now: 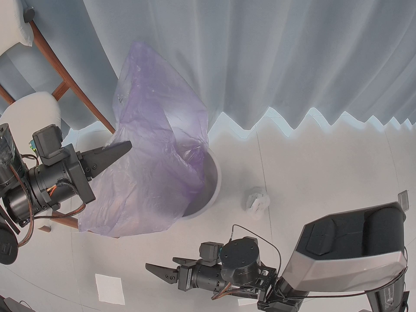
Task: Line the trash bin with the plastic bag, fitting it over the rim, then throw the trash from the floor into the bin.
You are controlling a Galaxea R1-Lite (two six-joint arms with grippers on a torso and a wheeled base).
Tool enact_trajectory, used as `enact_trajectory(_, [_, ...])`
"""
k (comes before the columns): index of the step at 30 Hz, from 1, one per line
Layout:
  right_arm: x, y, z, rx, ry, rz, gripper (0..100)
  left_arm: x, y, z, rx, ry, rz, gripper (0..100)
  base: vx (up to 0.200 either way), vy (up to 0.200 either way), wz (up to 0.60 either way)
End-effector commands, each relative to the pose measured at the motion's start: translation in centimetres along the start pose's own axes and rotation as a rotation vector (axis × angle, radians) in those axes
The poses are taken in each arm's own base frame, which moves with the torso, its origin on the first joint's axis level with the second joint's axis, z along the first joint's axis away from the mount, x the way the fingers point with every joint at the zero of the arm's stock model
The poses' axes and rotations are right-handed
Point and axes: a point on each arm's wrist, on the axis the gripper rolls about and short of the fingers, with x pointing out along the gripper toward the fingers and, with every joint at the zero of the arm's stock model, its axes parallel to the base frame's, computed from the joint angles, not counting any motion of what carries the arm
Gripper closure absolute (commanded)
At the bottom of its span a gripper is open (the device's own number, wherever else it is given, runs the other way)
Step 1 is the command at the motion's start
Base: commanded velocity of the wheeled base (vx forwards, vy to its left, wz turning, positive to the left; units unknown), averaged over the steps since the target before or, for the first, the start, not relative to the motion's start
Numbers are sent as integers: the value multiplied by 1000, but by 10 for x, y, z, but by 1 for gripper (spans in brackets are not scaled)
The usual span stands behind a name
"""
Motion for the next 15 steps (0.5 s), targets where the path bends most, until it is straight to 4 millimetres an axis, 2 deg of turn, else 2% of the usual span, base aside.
enact_trajectory(1, [9,-1,-3,-6,-6,12,0,5,-5,-6,-24,18,-35,100,0,0,0])
enact_trajectory(6, [20,2,4,-15,-64,19,0,7,-11,-6,-27,20,-58,100,0,0,0])
enact_trajectory(7, [21,2,6,-15,-68,19,100,6,-11,-6,-26,18,-58,100,0,0,0])
enact_trajectory(10, [30,5,18,-21,-113,43,100,6,-14,-9,-32,30,-69,100,0,0,0])
enact_trajectory(15, [38,-1,39,-18,-177,24,100,5,-14,-14,-40,46,-67,100,0,0,0])
